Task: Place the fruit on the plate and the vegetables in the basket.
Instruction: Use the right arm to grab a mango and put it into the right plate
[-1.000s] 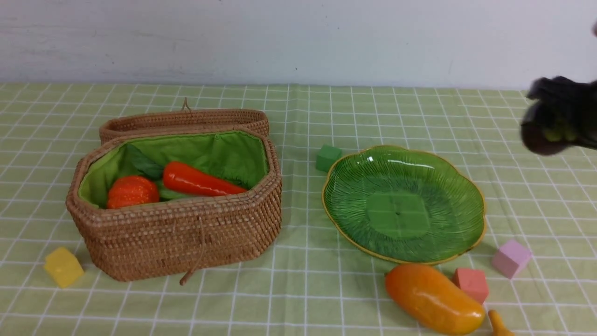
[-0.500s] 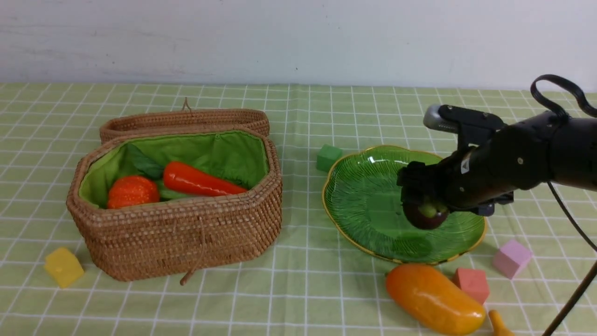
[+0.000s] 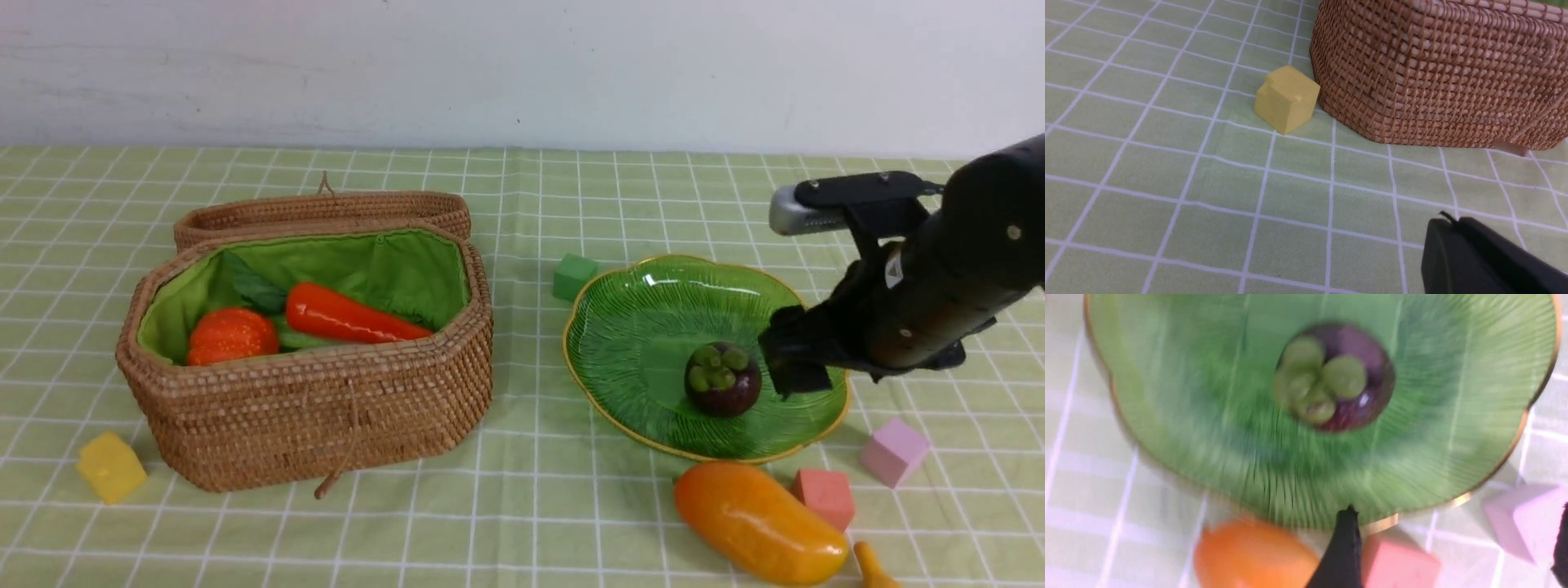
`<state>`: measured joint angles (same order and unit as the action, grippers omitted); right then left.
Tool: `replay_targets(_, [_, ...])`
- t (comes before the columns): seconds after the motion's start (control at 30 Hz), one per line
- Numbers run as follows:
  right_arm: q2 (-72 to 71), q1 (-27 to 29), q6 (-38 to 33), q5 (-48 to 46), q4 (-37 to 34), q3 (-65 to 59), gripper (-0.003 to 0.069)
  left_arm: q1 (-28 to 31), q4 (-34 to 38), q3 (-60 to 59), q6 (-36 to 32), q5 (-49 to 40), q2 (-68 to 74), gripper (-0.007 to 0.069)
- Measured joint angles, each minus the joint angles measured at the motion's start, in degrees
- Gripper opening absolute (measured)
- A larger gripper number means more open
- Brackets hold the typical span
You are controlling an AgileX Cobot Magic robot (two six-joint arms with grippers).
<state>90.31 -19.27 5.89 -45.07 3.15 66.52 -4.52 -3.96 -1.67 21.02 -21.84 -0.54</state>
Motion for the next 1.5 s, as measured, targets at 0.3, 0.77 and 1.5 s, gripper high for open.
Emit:
replay_targets(0.3, [1.38, -3.06, -21.06, 0.19, -14.02, -7.13, 0.0591, 0.0, 0.0, 0.0, 0.0, 0.0, 0.0, 0.0])
replay_targets(0.77, [8.03, -3.19, -22.52, 3.72, -16.04, -8.24, 0.0561, 0.0, 0.0, 0.0, 0.0, 0.0, 0.0, 0.0])
replay_targets(1.5, [11.27, -3.19, -29.44, 20.03, -35.53, 9.59, 0.0546, 0.0, 0.0, 0.0, 0.0, 0.0, 0.0, 0.0])
